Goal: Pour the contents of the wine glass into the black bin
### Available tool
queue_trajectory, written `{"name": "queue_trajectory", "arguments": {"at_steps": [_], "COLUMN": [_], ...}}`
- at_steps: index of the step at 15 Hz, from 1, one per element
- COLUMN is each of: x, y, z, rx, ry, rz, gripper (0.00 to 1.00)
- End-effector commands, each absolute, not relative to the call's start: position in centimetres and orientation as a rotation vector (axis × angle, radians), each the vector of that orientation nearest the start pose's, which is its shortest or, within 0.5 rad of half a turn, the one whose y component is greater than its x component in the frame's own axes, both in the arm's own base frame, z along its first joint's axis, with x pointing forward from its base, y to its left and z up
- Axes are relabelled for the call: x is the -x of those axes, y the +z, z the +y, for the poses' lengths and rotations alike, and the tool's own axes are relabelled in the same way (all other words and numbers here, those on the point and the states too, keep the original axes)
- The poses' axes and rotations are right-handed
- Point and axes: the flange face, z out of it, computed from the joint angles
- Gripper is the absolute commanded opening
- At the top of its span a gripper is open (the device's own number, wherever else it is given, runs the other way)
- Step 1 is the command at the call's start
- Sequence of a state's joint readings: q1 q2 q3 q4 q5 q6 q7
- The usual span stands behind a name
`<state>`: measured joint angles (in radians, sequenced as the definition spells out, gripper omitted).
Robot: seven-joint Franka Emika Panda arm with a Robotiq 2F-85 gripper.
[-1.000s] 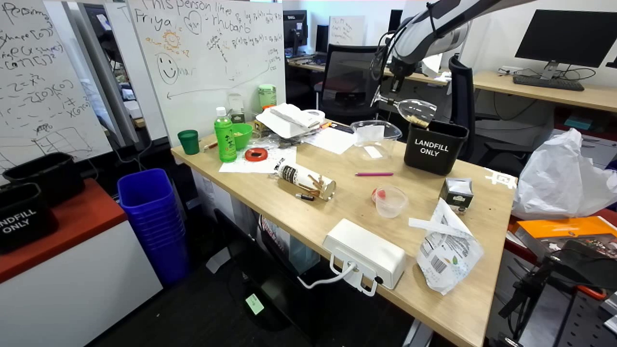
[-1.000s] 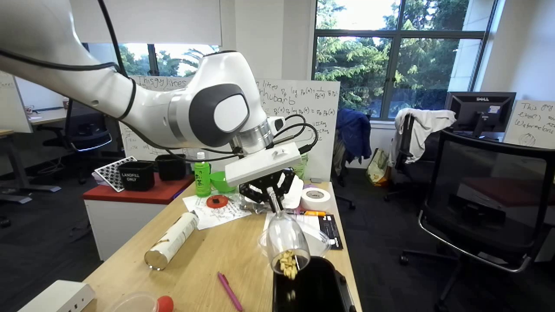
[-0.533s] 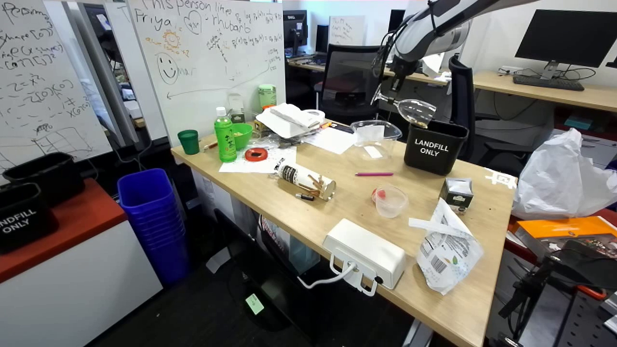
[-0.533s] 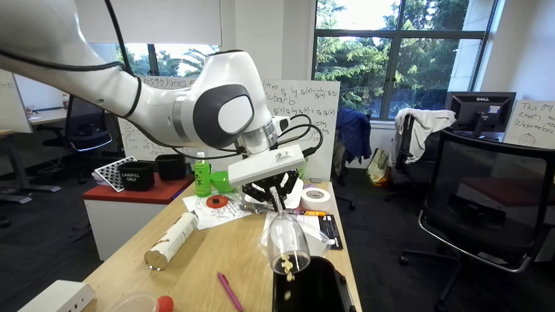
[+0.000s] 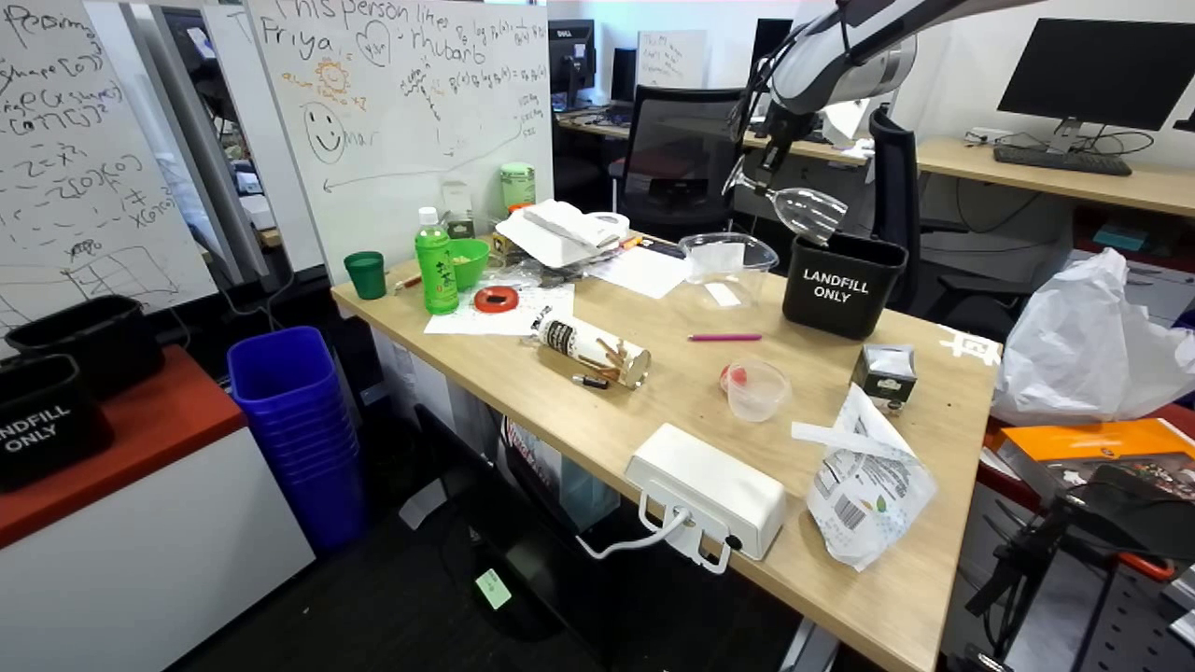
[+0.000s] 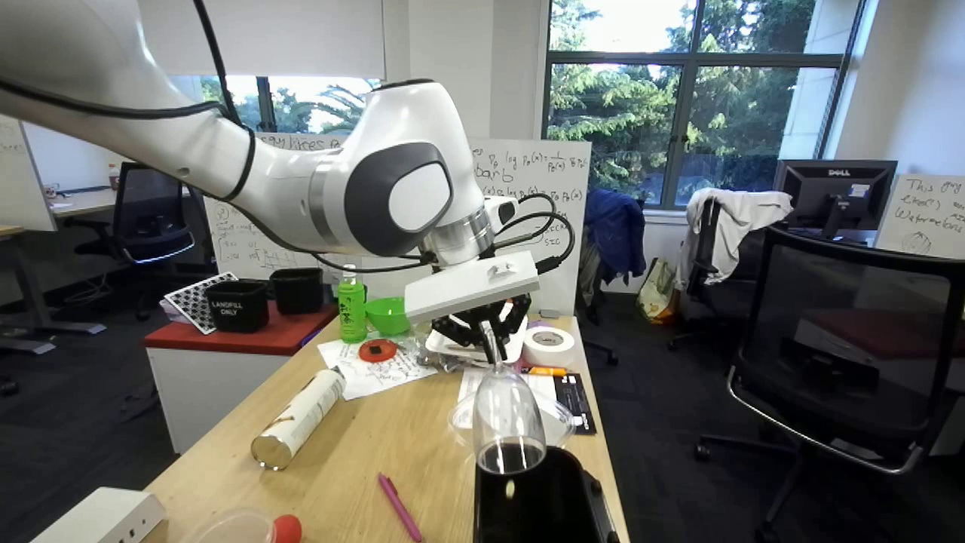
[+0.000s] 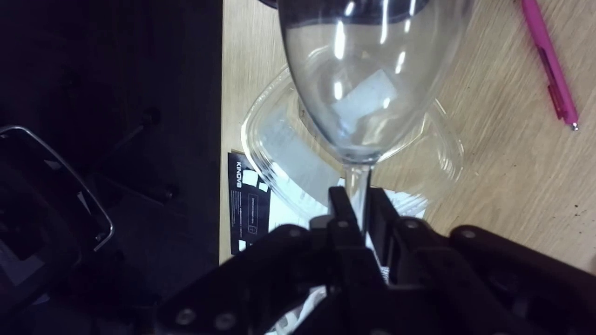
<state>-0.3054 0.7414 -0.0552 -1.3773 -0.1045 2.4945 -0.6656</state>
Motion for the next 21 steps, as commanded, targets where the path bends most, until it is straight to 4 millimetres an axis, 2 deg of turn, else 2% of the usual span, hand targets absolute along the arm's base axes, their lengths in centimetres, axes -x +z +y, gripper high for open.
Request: {"name": "queue_trajectory", "arguments": {"at_steps": [1, 4, 7, 9, 11, 13, 16, 21], "x": [-72.0, -71.8, -71.1, -70.5, -70.0, -69.4, -68.3, -66.4], "y": [32.0, 32.4, 33.1, 34.0, 35.2, 35.9, 35.6, 32.2], "z": [-26.1, -26.0, -25.9, -25.8, -24.8, -22.8, -18.5, -11.4], "rx": [3.327, 3.342, 3.394, 3.443, 3.476, 3.497, 3.544, 3.677], "ry": [-0.554, -0.574, -0.521, -0.502, -0.494, -0.474, -0.437, -0.388], "rz": [-0.623, -0.607, -0.597, -0.598, -0.670, -0.800, -0.995, -1.159], "gripper": [0.04, 0.04, 0.04, 0.04, 0.04, 0.04, 0.04, 0.04]}}
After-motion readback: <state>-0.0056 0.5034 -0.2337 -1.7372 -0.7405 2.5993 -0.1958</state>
